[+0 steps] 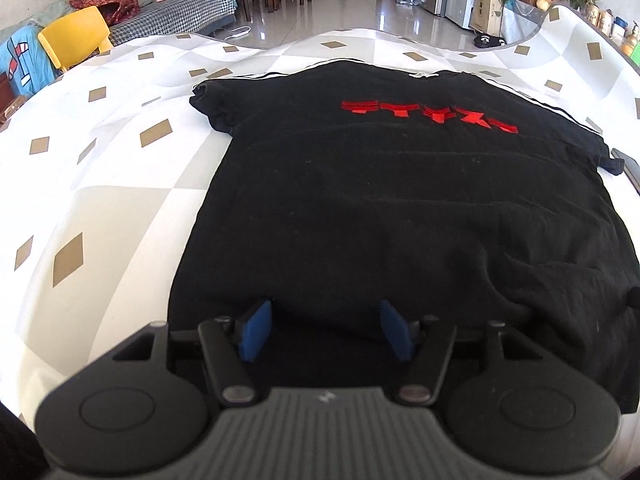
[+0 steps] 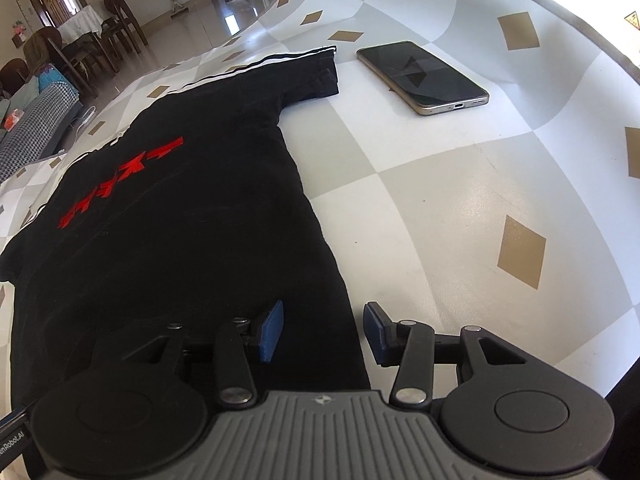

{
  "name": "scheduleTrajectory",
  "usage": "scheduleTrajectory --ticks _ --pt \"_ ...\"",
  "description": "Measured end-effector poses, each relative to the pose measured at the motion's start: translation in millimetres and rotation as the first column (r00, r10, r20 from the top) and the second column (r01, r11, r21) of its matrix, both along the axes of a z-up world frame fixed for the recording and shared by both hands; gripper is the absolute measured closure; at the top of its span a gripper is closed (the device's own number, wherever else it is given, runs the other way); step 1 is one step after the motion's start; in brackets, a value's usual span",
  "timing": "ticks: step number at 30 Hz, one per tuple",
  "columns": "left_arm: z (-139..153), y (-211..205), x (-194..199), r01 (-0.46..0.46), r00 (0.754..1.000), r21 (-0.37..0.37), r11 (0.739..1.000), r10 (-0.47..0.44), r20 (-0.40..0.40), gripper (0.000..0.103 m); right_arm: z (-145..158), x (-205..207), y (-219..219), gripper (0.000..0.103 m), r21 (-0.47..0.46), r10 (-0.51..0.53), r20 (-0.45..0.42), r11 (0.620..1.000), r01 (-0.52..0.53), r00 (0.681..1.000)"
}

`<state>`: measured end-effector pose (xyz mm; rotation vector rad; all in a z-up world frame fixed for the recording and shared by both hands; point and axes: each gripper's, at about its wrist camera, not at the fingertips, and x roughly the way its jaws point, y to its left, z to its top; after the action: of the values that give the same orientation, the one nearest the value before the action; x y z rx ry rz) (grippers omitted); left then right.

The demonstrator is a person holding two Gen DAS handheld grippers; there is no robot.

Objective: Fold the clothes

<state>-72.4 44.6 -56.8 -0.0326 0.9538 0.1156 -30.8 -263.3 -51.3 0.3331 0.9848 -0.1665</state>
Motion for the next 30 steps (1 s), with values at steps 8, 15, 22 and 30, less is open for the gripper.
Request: scheduleTrajectory --ticks 8,15,22,30 --pt "-1 3 -1 -0.015 1.0 0.001 1.0 0.015 -0.006 0.036 4 0 18 0.091 -0.11 0.093 0.035 0.99 -0.088 0.995" --pt "-2 6 -1 -0.027 1.0 0.0 1.0 0.027 -0.015 0.026 6 0 14 0.096 -0.111 0.073 0.048 0.992 -0.067 0.996" --pt "-3 10 -2 -0.034 0.999 -0.006 0.999 0.033 -0.03 0.018 21 1 13 0.096 -0.213 0.056 0.141 0.977 -0.025 0.988" --pt "-5 15 -5 -0.01 0.999 0.01 1.0 0.011 -0.052 0.008 17 11 9 0.096 -0.303 0.002 0.115 0.952 0.033 0.993"
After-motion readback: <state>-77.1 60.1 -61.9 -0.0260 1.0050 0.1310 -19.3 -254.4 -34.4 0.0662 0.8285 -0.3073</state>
